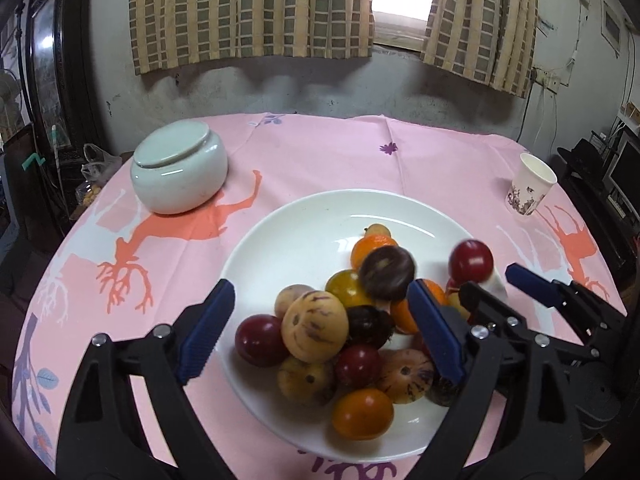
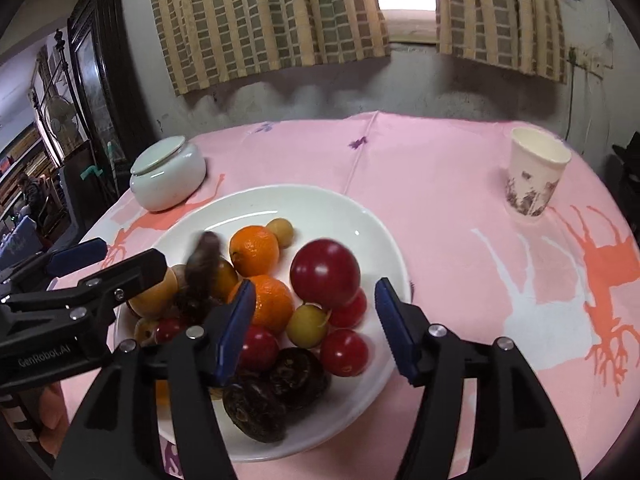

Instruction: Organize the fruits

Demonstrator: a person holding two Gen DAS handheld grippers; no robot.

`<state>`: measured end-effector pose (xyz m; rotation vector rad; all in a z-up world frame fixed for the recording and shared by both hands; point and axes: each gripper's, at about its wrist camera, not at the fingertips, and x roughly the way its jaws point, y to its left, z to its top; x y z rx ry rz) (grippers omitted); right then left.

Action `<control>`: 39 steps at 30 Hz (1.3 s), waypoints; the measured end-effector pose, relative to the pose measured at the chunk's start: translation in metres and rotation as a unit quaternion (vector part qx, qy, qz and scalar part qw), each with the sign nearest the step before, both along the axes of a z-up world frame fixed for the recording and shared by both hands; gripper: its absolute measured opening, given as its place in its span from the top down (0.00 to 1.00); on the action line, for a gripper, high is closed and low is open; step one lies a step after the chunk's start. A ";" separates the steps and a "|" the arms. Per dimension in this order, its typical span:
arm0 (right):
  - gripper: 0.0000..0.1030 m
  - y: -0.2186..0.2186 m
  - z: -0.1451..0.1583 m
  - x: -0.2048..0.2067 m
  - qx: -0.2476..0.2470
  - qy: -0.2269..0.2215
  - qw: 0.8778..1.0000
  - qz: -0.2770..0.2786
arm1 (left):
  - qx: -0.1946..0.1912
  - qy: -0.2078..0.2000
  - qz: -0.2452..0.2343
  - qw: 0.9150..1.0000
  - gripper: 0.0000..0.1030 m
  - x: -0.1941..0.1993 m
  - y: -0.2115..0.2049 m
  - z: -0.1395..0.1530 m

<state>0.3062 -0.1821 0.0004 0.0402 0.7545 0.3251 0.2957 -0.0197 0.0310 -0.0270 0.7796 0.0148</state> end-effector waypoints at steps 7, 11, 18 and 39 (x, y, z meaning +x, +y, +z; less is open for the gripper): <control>0.39 -0.016 0.018 -0.026 0.021 -0.005 1.000 0.006 | -0.007 0.017 -0.011 1.000 0.08 -0.031 0.001 0.003; 0.39 -0.022 0.028 -0.058 0.018 0.000 1.000 0.010 | 0.009 0.016 -0.019 1.000 0.07 -0.064 -0.001 0.004; 0.39 -0.023 0.039 -0.131 -0.015 -0.009 1.000 0.015 | -0.024 0.009 -0.007 1.000 0.04 -0.127 0.011 0.014; 0.39 -0.001 0.045 -0.238 -0.057 -0.038 0.997 0.030 | -0.013 -0.016 -0.014 1.000 0.02 -0.229 0.007 0.026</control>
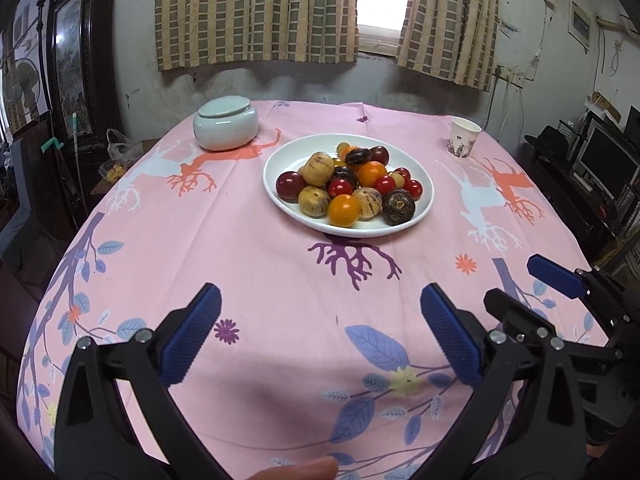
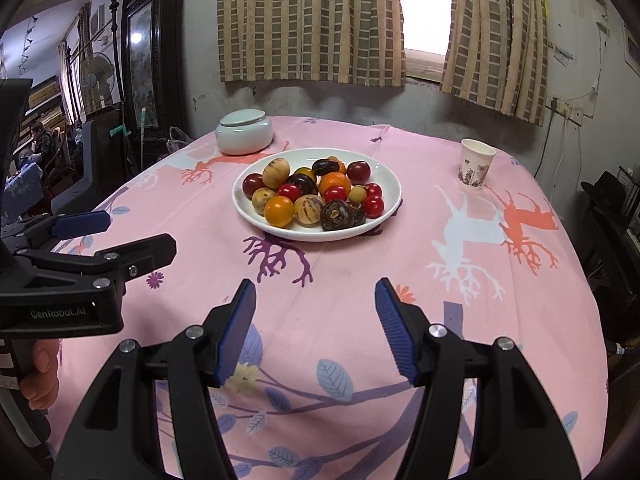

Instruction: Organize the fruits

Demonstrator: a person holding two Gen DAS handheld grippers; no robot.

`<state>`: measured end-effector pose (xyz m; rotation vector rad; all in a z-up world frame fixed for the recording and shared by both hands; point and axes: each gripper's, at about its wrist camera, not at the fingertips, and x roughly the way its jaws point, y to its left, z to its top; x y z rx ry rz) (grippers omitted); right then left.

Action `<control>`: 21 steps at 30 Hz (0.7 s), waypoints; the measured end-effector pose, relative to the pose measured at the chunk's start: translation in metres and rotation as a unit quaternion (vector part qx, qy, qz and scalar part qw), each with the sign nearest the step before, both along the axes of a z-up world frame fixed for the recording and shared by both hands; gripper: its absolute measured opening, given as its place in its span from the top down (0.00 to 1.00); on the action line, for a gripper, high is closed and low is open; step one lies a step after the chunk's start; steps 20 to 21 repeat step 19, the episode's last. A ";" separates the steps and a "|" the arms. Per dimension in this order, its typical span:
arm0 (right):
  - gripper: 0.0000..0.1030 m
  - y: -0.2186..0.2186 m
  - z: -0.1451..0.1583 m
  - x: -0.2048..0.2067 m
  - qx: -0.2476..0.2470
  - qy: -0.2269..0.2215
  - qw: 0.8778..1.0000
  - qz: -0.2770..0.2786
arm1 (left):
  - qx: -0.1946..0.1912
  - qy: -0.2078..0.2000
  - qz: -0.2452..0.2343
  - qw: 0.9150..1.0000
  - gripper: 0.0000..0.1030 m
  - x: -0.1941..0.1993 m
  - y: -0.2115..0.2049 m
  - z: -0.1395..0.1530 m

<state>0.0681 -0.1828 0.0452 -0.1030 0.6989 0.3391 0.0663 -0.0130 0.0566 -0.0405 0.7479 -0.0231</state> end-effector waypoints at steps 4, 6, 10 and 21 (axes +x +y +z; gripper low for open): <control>0.39 -0.003 -0.002 -0.003 0.004 0.002 1.000 -0.007 | -0.006 -0.006 0.001 1.000 0.02 -0.006 0.000 0.000; 0.39 -0.006 -0.004 -0.003 0.009 0.004 1.000 -0.011 | -0.012 -0.012 0.004 1.000 0.02 -0.009 0.001 -0.001; 0.39 -0.009 -0.006 -0.002 0.011 0.007 1.000 -0.013 | -0.008 -0.007 -0.011 1.000 0.02 -0.010 -0.004 -0.005; 0.39 -0.014 -0.007 0.002 0.015 0.011 1.000 -0.025 | 0.005 0.003 0.004 1.000 0.02 -0.005 -0.007 -0.011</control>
